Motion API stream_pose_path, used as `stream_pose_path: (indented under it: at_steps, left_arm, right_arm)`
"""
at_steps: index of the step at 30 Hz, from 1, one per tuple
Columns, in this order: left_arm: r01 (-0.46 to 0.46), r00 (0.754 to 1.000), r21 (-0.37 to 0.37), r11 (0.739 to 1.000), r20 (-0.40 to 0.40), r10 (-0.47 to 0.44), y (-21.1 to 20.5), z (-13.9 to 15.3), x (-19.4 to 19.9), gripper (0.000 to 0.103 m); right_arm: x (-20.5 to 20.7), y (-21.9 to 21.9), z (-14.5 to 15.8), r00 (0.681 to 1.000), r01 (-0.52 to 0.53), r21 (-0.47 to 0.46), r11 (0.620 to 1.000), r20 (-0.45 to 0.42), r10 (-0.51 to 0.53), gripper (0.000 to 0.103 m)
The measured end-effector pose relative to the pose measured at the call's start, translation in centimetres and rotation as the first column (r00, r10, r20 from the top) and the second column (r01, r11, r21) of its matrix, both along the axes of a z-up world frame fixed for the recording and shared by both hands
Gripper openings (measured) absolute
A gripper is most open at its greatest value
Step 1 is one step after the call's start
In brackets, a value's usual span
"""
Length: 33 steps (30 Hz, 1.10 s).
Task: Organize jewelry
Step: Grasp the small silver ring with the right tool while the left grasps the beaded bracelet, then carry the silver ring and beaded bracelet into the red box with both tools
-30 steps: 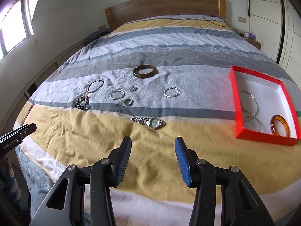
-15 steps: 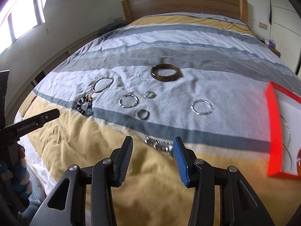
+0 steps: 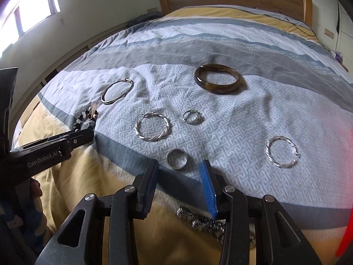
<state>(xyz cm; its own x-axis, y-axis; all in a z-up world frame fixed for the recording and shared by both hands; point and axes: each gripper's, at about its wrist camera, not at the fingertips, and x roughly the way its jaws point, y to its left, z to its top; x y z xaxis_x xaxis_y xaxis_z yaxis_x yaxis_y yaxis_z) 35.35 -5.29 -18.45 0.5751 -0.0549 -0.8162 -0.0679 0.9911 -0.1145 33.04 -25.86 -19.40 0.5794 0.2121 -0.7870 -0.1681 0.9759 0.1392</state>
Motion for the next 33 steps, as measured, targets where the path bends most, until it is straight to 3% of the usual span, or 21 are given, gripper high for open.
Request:
stream_pose_path:
  at_steps: [5, 8, 10, 15, 22, 33]
  left_arm:
    - [-0.044, 0.999, 0.033, 0.998, -0.018, 0.045, -0.1, -1.0, 1.2, 0.049]
    - [-0.055, 0.998, 0.030, 0.998, -0.010, 0.056, 0.0, -1.3, 1.5, 0.045]
    - [-0.059, 0.998, 0.042, 0.997, -0.001, 0.059, 0.1, -1.2, 1.5, 0.031]
    - [-0.068, 0.998, 0.002, 0.998, 0.006, 0.068, 1.2, -0.9, 1.4, 0.010]
    - [-0.044, 0.998, -0.022, 0.999, 0.040, 0.045, 1.5, 0.8, 0.2, 0.010]
    - [0.006, 0.992, -0.023, 1.000, 0.126, -0.003, 1.1, 6.3, -3.4, 0.010]
  right_arm:
    - [0.8, 0.4, -0.5, 1.000, -0.027, 0.007, 1.000, 0.000, 0.027, 0.020]
    - [0.6, 0.8, -0.8, 0.999, -0.045, -0.003, 0.999, 0.005, 0.045, 0.020]
    - [0.5, 0.8, -0.9, 0.999, -0.046, -0.001, 0.999, 0.010, 0.046, 0.020]
    - [0.1, 0.7, -0.2, 0.999, -0.038, 0.007, 0.999, 0.030, 0.037, 0.020]
    - [-1.2, 0.4, 1.5, 0.998, -0.011, 0.036, 0.999, 0.055, 0.010, 0.020]
    - [-4.5, -0.1, 5.7, 0.994, 0.017, 0.067, 0.998, 0.110, -0.024, 0.020]
